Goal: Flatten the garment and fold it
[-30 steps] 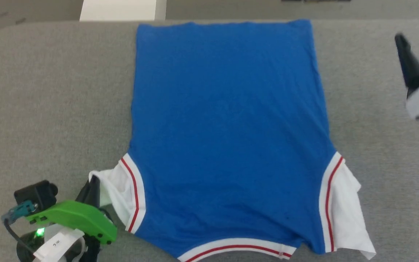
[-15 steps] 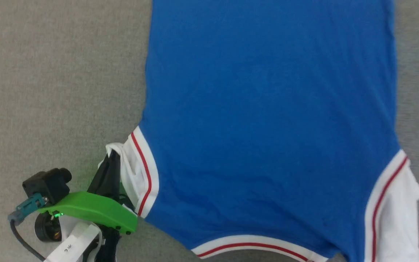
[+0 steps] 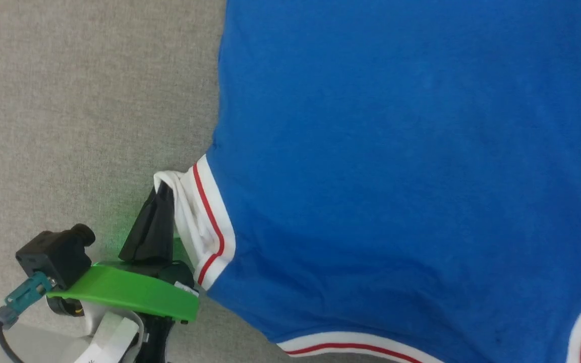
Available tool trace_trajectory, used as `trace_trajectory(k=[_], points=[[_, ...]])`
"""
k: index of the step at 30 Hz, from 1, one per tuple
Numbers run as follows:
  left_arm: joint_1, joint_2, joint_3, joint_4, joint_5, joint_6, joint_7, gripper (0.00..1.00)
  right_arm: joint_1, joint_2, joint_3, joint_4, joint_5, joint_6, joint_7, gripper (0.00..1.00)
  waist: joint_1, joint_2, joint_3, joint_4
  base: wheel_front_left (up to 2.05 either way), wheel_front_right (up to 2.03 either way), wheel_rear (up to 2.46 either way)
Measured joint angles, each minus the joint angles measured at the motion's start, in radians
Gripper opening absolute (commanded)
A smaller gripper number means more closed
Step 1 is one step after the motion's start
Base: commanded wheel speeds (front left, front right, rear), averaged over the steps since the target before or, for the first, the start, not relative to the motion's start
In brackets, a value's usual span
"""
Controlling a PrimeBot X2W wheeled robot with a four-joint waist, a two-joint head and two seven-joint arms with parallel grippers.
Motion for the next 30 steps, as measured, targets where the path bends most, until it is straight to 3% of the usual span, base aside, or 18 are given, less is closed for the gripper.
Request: trace_trajectory(k=[6,7,8,16,30], points=[[0.0,0.0,-0.003,-0.013,0.002,0.0,-0.005,0.0,-0.047,-0.021,0.031,-0.008,0.039,0.0,0.067,1.0,-0.0002,0.0,0.037,0.021,0.0,0.0,0.0],[-0.001,0.0,-0.003,-0.014,0.002,0.0,-0.006,0.0,-0.051,-0.023,0.031,-0.011,0.045,0.0,0.076,0.3,-0.0001,0.0,0.039,0.021,0.0,0.0,0.0],[-0.001,0.0,-0.004,-0.013,0.002,0.0,-0.009,0.0,-0.054,-0.026,0.033,-0.013,0.049,0.0,0.087,0.0,-0.0001,0.0,0.04,0.021,0.0,0.0,0.0],[-0.007,-0.001,-0.005,0.015,-0.002,0.0,-0.01,0.0,-0.035,-0.018,0.027,-0.017,0.066,0.0,0.097,0.0,-0.0001,0.0,0.013,0.008,0.0,0.0,0.0],[-0.024,0.044,0.009,0.119,0.0,0.012,0.042,0.0,0.071,-0.039,0.056,0.009,0.191,0.0,-0.063,0.0,-0.0001,0.0,-0.169,-0.06,0.0,0.0,0.0]])
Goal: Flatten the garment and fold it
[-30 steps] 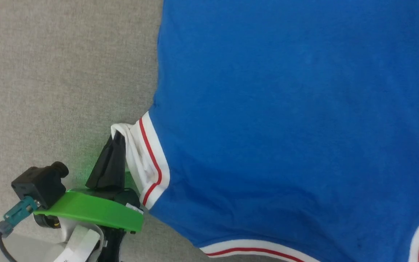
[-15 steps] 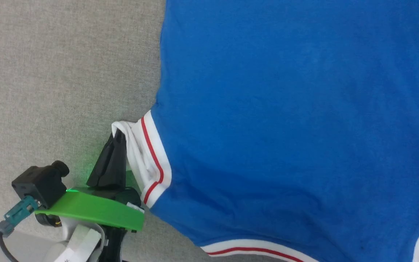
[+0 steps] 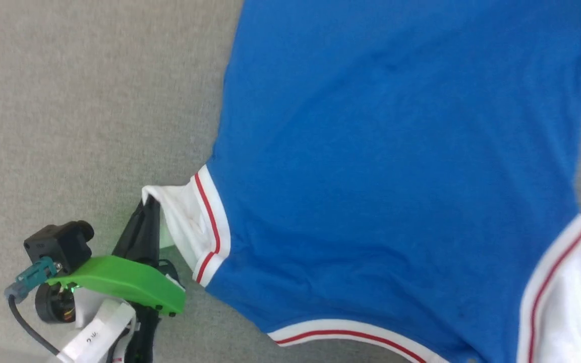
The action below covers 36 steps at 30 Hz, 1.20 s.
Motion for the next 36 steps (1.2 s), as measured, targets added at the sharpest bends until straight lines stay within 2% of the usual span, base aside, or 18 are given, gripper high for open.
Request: trace_trajectory(k=[5,11,19,22,28,36], points=[[0.014,0.022,0.003,0.021,0.002,0.015,0.026,0.0,0.115,-0.019,0.011,-0.033,0.076,0.0,-0.016,0.0,0.0,0.0,-0.091,-0.042,0.0,0.0,0.0],[0.042,0.057,0.012,0.044,0.003,0.028,0.056,0.0,0.327,-0.059,0.002,-0.144,0.18,0.0,-0.023,0.0,-0.0001,0.0,-0.198,-0.098,0.0,0.0,0.0],[0.068,0.099,0.011,0.054,0.02,0.04,0.093,0.0,0.703,-0.057,-0.12,-0.321,0.251,0.0,-0.032,0.0,-0.0001,0.0,-0.321,-0.162,0.0,0.0,0.0],[0.068,0.106,0.007,0.065,0.02,0.04,0.1,0.0,0.845,-0.029,-0.168,-0.374,0.258,0.0,-0.031,0.0,-0.0001,0.0,-0.355,-0.179,0.0,0.0,0.0],[0.068,0.112,0.011,0.108,0.017,0.03,0.099,0.0,1.089,0.073,-0.241,-0.447,0.256,0.0,-0.026,0.0,-0.0001,0.0,-0.396,-0.2,0.0,0.0,0.0],[0.068,0.111,0.02,0.152,-0.001,0.016,0.08,0.0,1.248,0.187,-0.264,-0.459,0.239,0.0,0.001,0.0,-0.0001,0.0,-0.392,-0.193,0.0,0.0,0.0]])
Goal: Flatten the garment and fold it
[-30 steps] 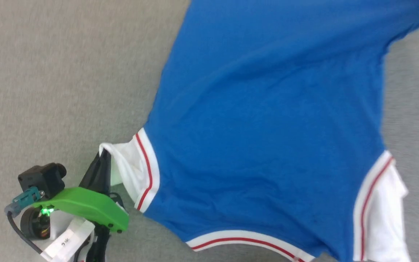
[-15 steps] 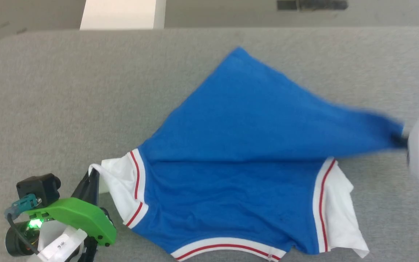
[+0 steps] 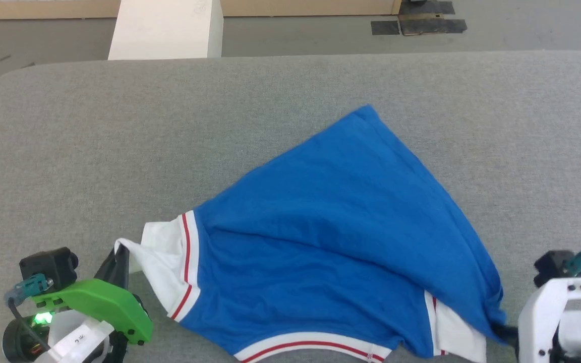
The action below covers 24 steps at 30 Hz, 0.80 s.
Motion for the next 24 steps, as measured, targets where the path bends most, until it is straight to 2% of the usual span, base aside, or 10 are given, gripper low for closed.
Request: trace_trajectory(k=[5,6,7,13,16,20,24], points=[[0.0,-0.005,0.002,0.019,-0.008,-0.004,-0.009,0.0,0.011,0.015,-0.003,-0.007,-0.009,0.0,0.01,0.0,0.0,0.0,-0.001,0.0,0.0,0.0,0.0],[0.0,-0.005,0.002,0.021,-0.009,-0.006,-0.011,0.0,0.009,0.018,-0.006,-0.01,-0.01,0.0,0.002,0.17,0.0,0.0,-0.002,-0.001,0.0,0.0,0.0],[0.0,-0.006,0.002,0.022,-0.011,-0.007,-0.012,0.0,0.009,0.019,-0.007,-0.016,-0.012,0.0,-0.007,1.0,0.0,0.0,-0.003,-0.003,0.0,0.0,0.0],[0.001,-0.013,0.002,0.027,-0.016,-0.009,-0.013,0.0,-0.018,0.03,-0.081,-0.089,-0.008,0.0,-0.087,1.0,0.0,0.0,-0.016,-0.01,0.0,0.0,0.0],[0.007,-0.013,0.004,0.027,-0.018,-0.009,-0.015,0.0,-0.059,0.038,-0.121,-0.139,0.001,0.0,-0.16,1.0,0.0,0.0,-0.025,-0.014,0.0,0.0,0.0],[0.022,-0.013,0.009,0.025,-0.022,-0.008,-0.021,0.0,-0.118,0.05,-0.136,-0.182,0.001,0.0,-0.315,1.0,0.0,0.0,-0.033,-0.02,0.0,0.0,0.0],[0.023,-0.013,0.011,0.018,-0.022,-0.006,-0.022,0.0,-0.172,0.057,-0.112,-0.17,-0.013,0.0,-0.451,1.0,0.0,0.0,-0.025,-0.02,0.0,0.0,0.0]])
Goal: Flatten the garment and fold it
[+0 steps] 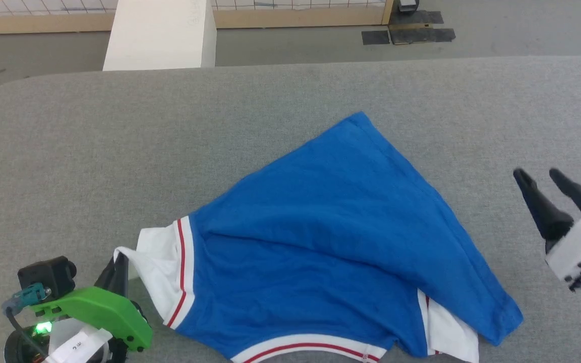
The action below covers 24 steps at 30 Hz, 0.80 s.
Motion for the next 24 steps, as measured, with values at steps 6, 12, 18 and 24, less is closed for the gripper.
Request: trace_trajectory(k=[6,12,18,24], points=[[-0.004,-0.001,-0.002,-0.026,0.0,0.001,-0.009,0.0,-0.146,0.015,0.063,0.108,-0.047,0.0,-0.111,1.0,0.0,0.0,0.039,0.011,0.0,0.0,0.0],[-0.053,-0.017,-0.032,-0.057,0.009,-0.001,-0.016,0.0,-0.371,0.019,0.152,0.259,-0.12,0.0,-0.137,1.0,0.0001,0.0,0.102,0.045,0.0,0.0,0.0],[-0.107,-0.037,-0.072,-0.084,0.03,-0.009,-0.023,0.0,-0.573,-0.019,0.267,0.395,-0.198,0.0,-0.054,1.0,0.0002,0.0,0.173,0.103,0.0,0.0,0.0],[-0.134,-0.055,-0.098,-0.109,0.043,-0.014,-0.038,0.0,-0.724,-0.065,0.389,0.521,-0.277,0.0,0.2,1.0,0.0002,0.0,0.249,0.162,0.0,0.0,0.0]])
